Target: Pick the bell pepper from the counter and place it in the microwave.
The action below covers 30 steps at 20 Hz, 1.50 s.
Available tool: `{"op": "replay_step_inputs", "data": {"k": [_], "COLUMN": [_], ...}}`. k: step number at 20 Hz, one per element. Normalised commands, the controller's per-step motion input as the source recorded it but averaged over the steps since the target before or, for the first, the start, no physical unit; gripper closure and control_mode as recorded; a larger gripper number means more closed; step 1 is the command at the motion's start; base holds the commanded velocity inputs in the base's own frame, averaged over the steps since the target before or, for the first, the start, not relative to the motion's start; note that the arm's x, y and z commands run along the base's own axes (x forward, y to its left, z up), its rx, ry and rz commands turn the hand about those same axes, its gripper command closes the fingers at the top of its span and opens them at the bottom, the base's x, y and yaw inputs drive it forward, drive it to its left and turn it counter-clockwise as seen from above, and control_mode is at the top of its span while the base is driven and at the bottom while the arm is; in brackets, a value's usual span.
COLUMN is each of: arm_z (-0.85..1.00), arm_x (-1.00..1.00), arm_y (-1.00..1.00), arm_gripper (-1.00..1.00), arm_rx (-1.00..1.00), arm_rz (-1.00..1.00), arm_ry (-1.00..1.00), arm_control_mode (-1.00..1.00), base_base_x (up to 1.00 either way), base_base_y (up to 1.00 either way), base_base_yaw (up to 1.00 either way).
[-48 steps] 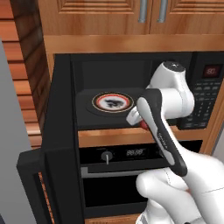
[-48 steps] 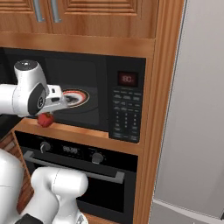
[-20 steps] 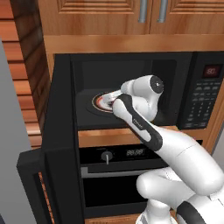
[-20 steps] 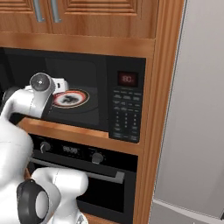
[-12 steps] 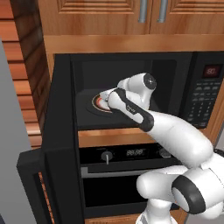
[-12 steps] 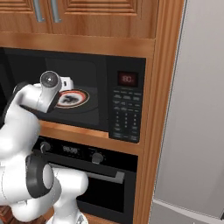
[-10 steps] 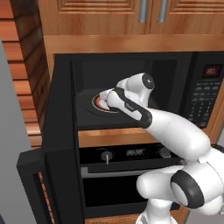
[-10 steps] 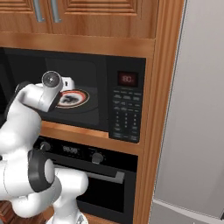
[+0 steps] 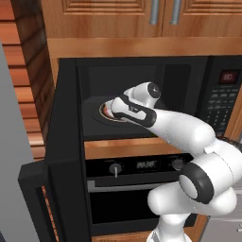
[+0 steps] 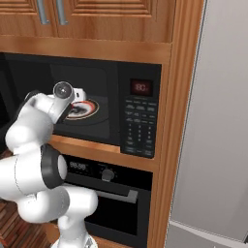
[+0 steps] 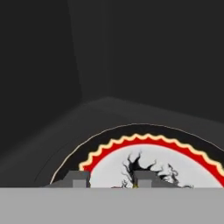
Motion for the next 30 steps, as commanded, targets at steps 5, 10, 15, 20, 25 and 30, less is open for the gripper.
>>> {"op": "replay_step_inputs", "data": {"k": [5, 10, 15, 20, 25, 30], "arm_z": [-0.01, -0.17, -0.25, 0.0, 0.0, 0.1], "arm_x": [0.44, 0.04, -0.01, 0.03, 0.02, 0.03], "arm_y": [0.0, 0.0, 0.0, 0.0, 0.0, 0.0], "arm_gripper": [1.0, 1.0, -1.0, -1.0, -1.0, -1.0], "arm_rx": [0.0, 0.0, 0.0, 0.0, 0.0, 0.0], "arm_rz": [0.0, 0.0, -0.01, 0.0, 0.0, -0.01], "arm_ry": [0.0, 0.01, 0.0, -0.01, 0.0, -0.08], "arm_control_mode": [-1.0, -1.0, -1.0, -1.0, -1.0, -1.0], "base_base_x": [0.0, 0.0, 0.0, 0.0, 0.0, 0.0], "base_base_y": [0.0, 0.0, 0.0, 0.0, 0.0, 0.0], "base_base_yaw": [0.0, 0.0, 0.0, 0.0, 0.0, 0.0]}}
